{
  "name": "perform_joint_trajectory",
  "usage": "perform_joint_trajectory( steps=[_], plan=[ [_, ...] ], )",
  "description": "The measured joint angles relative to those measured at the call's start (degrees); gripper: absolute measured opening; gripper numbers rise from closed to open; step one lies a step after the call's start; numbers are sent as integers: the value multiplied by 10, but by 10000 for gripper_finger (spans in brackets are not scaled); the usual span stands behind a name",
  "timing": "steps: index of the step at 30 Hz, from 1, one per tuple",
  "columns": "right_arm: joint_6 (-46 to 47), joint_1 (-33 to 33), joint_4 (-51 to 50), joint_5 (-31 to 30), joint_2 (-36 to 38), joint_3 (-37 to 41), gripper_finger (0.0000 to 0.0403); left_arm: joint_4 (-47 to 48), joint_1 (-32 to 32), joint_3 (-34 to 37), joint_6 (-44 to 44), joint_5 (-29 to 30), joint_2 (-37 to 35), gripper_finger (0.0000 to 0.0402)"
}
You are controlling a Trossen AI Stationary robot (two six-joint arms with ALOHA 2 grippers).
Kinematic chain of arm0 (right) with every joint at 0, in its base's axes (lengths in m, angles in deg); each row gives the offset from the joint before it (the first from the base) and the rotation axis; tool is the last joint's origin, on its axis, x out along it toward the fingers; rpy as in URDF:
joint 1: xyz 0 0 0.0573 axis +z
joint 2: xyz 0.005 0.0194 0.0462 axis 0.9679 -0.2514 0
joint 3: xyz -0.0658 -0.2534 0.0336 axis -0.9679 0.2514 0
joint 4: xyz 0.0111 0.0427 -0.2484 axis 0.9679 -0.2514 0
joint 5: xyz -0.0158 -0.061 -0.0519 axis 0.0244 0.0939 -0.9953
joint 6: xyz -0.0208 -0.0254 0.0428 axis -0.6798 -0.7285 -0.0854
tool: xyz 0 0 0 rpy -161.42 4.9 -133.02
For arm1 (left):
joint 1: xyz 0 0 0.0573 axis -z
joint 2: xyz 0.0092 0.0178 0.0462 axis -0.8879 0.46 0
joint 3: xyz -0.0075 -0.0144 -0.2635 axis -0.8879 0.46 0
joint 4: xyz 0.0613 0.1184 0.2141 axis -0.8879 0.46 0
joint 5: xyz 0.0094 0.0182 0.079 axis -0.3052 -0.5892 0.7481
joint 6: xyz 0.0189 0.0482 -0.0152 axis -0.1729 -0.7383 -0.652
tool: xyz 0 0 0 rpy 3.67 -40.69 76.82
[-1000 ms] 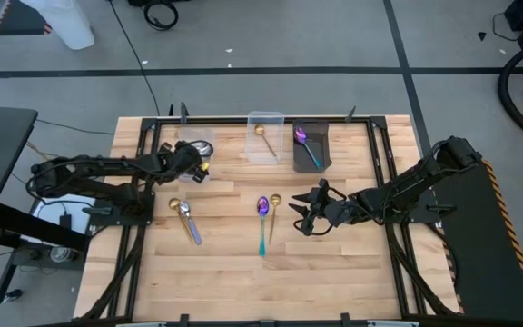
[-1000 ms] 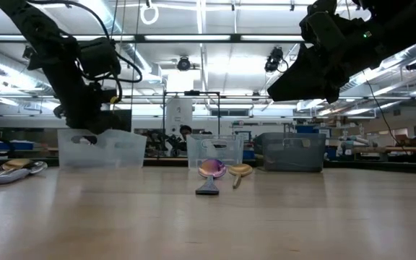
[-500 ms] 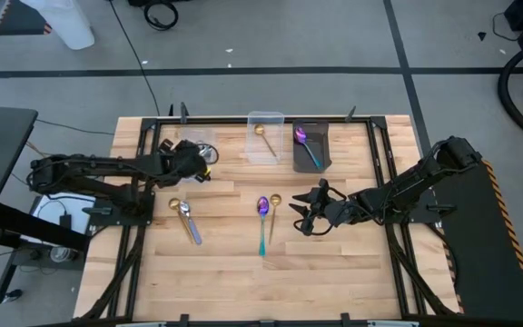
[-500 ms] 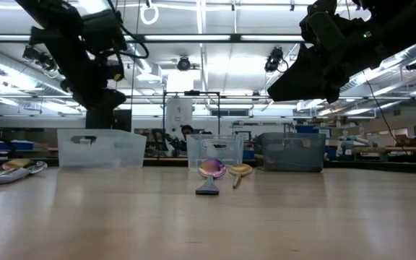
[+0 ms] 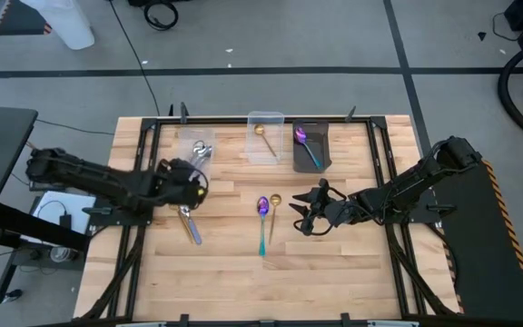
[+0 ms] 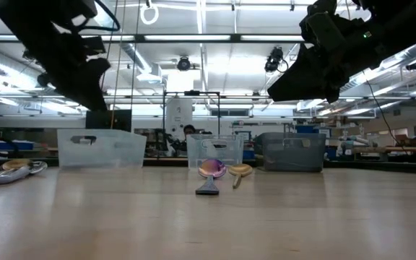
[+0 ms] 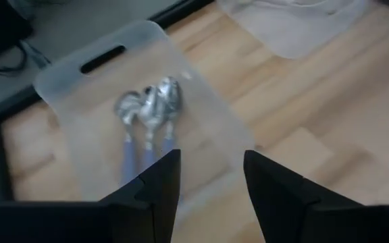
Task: Sort silverware by color (type)
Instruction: Put the gold spoon into the right transparent bin
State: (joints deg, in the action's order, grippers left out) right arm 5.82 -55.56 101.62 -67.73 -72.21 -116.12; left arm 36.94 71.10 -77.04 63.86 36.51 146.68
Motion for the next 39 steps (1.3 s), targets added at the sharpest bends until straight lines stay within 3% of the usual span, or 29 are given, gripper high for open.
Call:
perform_joint_trajectory(
  steps=[5,13,17,30,39],
  plan=[
    [0,0,0,0,0,0,140,-1,52,0,67,-33,0,172],
    [0,0,0,0,0,0,140,0,107,0,176,-174,2,172],
    [0,0,0,4,0,0,140,1,138,0,222,-214,2,172],
    [2,0,0,5,0,0,140,5,244,0,380,-245,5,172],
    [2,0,1,5,0,0,140,-131,285,0,404,-246,69,172]
  ],
)
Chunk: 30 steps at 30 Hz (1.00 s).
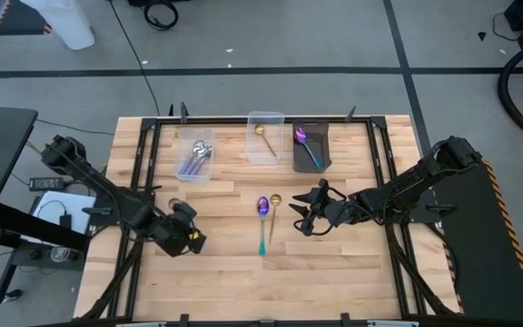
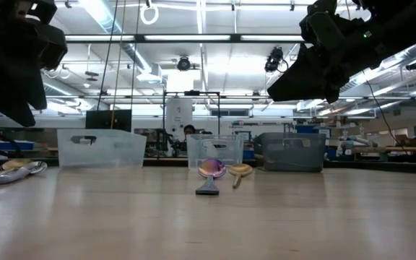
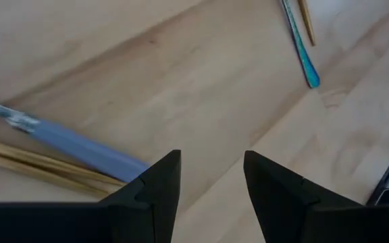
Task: Sort silverware by color (type)
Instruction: Put the gold spoon into the right transparent bin
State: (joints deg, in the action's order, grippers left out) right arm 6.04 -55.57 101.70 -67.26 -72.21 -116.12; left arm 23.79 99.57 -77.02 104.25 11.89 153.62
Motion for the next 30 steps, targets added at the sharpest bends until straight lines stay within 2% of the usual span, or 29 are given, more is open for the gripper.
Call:
perform_joint_trajectory(
  steps=[4,7,18,25,30],
  plan=[
    [0,0,1,0,0,0,140,-35,0,-1,0,0,29,172],
    [0,0,2,0,0,0,140,-19,0,-24,-4,0,46,171],
    [0,0,4,0,0,0,140,203,0,-176,-11,30,106,171],
    [0,0,3,1,0,0,140,326,0,-198,31,24,150,171],
    [1,0,3,3,0,0,140,394,3,-192,75,-30,157,171]
  ],
)
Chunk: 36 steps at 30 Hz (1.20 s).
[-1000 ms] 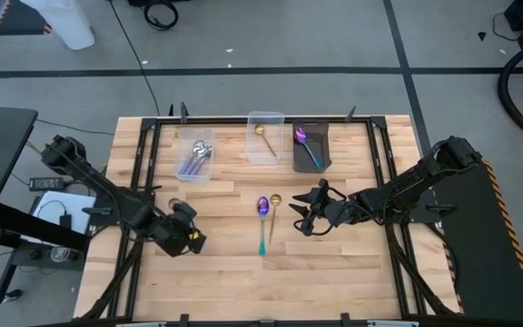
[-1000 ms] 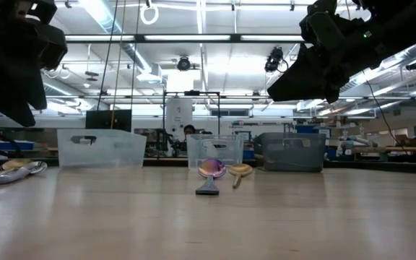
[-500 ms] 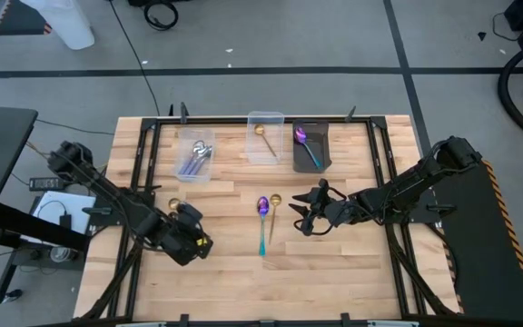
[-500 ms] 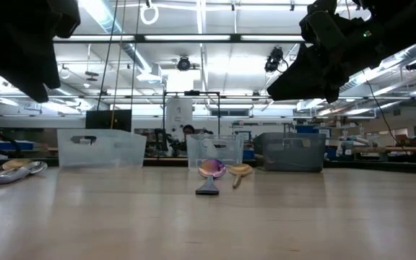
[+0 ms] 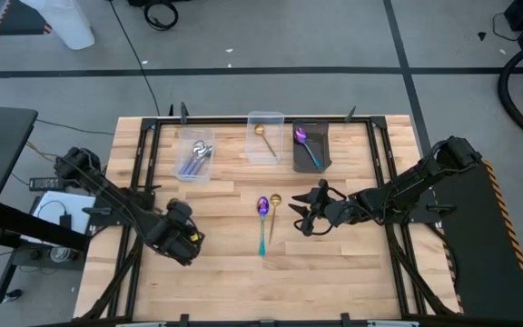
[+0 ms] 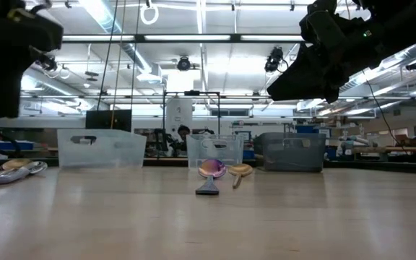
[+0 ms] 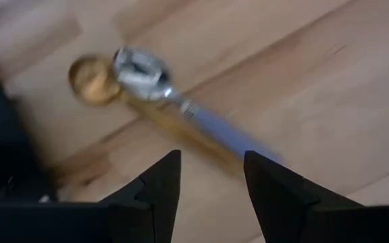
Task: Sort silverware by color (type)
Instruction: Put the gold spoon into the right transparent bin
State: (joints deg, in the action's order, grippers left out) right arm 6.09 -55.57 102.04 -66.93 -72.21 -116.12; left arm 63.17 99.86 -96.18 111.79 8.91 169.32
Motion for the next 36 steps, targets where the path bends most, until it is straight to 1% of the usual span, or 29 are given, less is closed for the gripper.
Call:
perform_joint_trajectory(
  steps=[7,15,18,21,24,27,31,34,36],
  plan=[
    [-3,3,0,8,0,0,140,0,27,52,67,-56,1,171],
    [-11,3,0,10,0,0,140,-17,40,84,102,-64,-12,171],
    [-14,3,0,10,0,0,140,-29,32,86,100,-54,-13,171],
    [-14,3,0,12,0,0,140,-62,20,85,78,-45,-13,171],
    [-14,3,0,16,0,0,140,-68,9,85,68,-39,-13,171],
    [-6,3,-4,19,0,0,140,-91,4,85,54,-10,-13,171],
    [14,3,-22,23,0,0,140,-162,-13,85,13,48,-11,172],
    [21,3,-30,27,0,-1,140,-197,-31,85,-36,59,-10,172],
    [37,2,-55,29,0,-11,140,-202,-38,85,-54,66,-10,172]
  ],
)
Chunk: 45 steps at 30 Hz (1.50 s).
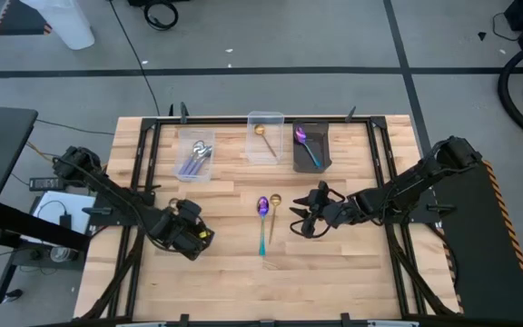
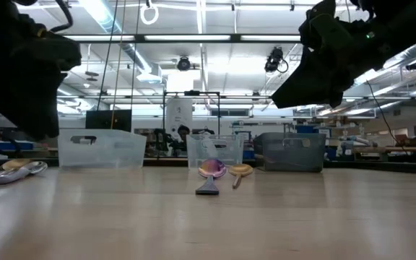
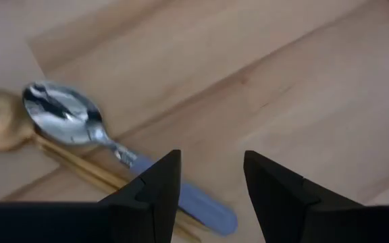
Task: Sort silverware by color (type)
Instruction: Put the gold spoon into the right transparent bin
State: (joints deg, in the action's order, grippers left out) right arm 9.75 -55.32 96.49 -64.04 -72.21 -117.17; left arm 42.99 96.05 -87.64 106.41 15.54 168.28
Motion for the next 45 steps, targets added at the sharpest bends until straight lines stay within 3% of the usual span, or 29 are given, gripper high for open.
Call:
perform_joint_trajectory(
  steps=[5,15,21,26,32,39,45],
  plan=[
    [33,1,-96,4,-17,-54,137,3,-2,0,-39,49,0,172],
    [66,0,-140,19,-134,-161,135,-6,-2,-3,-174,116,0,172],
    [131,-12,-250,19,-162,-226,134,-19,-3,-3,-359,186,0,172],
    [208,-22,-343,54,-177,-280,134,-41,-7,-3,-494,236,0,172],
    [293,-23,-454,74,-204,-336,134,-141,-27,-3,-676,276,0,172],
    [376,-23,-551,88,-235,-399,134,-259,-68,12,-927,279,-17,172],
    [423,-19,-561,105,-235,-418,134,-396,-99,100,-1020,220,-105,172]
  ],
)
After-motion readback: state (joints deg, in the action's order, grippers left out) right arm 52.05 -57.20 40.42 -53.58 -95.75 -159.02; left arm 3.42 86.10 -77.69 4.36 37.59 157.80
